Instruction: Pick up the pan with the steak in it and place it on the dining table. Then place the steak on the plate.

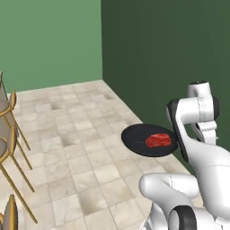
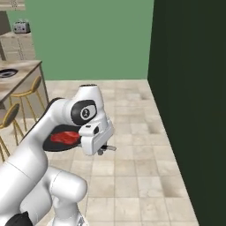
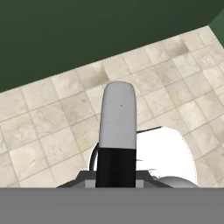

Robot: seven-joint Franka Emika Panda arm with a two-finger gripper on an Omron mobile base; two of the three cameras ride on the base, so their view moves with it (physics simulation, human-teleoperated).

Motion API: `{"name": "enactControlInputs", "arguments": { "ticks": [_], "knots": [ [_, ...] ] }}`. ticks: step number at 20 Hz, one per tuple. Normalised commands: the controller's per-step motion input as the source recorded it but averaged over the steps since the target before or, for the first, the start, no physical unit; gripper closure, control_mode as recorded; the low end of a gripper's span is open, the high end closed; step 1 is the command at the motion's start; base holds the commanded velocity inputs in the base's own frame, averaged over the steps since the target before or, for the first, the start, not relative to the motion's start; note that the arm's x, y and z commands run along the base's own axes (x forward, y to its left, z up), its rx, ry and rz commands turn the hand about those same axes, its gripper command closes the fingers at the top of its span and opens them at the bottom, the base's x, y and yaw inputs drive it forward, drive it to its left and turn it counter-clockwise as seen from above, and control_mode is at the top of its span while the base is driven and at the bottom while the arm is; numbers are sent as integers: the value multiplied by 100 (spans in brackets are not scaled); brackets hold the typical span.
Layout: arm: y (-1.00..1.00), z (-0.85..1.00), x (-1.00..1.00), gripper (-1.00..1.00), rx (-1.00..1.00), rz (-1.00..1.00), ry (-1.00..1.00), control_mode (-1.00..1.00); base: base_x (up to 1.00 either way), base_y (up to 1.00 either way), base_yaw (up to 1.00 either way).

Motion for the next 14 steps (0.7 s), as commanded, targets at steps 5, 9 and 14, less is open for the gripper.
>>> {"name": "enactControlInputs", "arguments": {
  "ticks": [5,9,14],
  "knots": [
    [0,0,0,100,0,0,0,100,100,-11,0],
    [0,0,0,100,0,0,0,100,100,-11,0],
    [0,0,0,100,0,0,0,100,100,-7,0]
  ]
}}
